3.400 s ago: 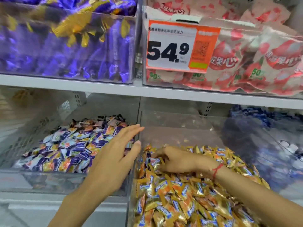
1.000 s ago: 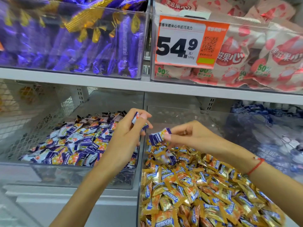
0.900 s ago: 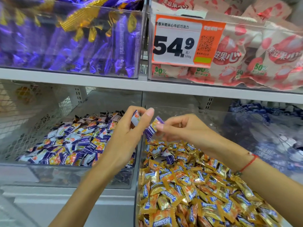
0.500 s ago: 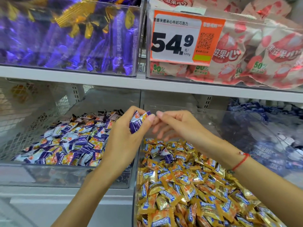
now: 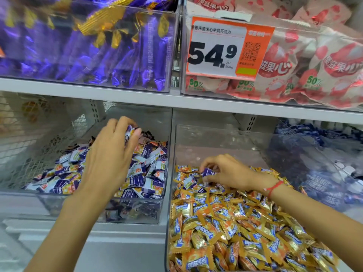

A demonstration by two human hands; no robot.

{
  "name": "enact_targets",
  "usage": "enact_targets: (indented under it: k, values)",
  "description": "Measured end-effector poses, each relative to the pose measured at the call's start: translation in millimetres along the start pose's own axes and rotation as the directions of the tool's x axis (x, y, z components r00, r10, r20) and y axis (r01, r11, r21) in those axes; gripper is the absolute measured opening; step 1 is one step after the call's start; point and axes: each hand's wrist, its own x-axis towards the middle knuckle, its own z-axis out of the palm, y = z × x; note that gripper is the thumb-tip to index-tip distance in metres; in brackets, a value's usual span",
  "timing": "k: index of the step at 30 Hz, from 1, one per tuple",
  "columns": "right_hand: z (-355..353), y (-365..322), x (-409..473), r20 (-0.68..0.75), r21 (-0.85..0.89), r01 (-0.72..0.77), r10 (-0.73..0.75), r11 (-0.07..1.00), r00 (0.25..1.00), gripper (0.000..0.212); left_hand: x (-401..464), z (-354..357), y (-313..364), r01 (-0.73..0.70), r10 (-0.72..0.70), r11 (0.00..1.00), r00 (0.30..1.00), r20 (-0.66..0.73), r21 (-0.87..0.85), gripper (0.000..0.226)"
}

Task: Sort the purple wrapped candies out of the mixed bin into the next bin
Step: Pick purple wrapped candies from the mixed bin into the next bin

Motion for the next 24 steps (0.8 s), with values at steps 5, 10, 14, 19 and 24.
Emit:
enact_targets:
  k: [5,10,14,19,24]
  values:
    - [-15.4,-1.5,-13.2,-0.068,0.563,-0.116,0.185,0.819,0.98,0.014,-6.8,14.1,-36.3,-0.074,-0.185,0.91,0.807,0.561,0.407,0.074]
    - [-26.6,-23.7,-30.8,0.013,0.804,-0.168,0.266,0.571,0.964,0.019,-5.0,11.8,-24.2,-0.034,-0.055,0.965,0.944,0.326,0.26,0.072]
    - [-34.9,-57.3,-38.0,-0.034,0.941,-0.06,0.271,0.333,0.962,0.029,-9.7,-3.2,33.1,0.009,0.009,0.911,0.999,0.043,-0.413,0.041]
    - [-34.8,-104.3,-32.2,-0.071,0.997,0.067,0.276,0.026,0.959,0.034,-22.3,0.9,64.2,0.055,0.124,0.764,0.965,0.23,-0.643,0.057]
    - [-33.1,-120.7,-20.8,-0.109,0.993,0.089,0.319,0.076,0.941,0.024,-17.2,1.6,59.2,0.035,0.016,0.751,0.997,0.07,-0.66,0.046]
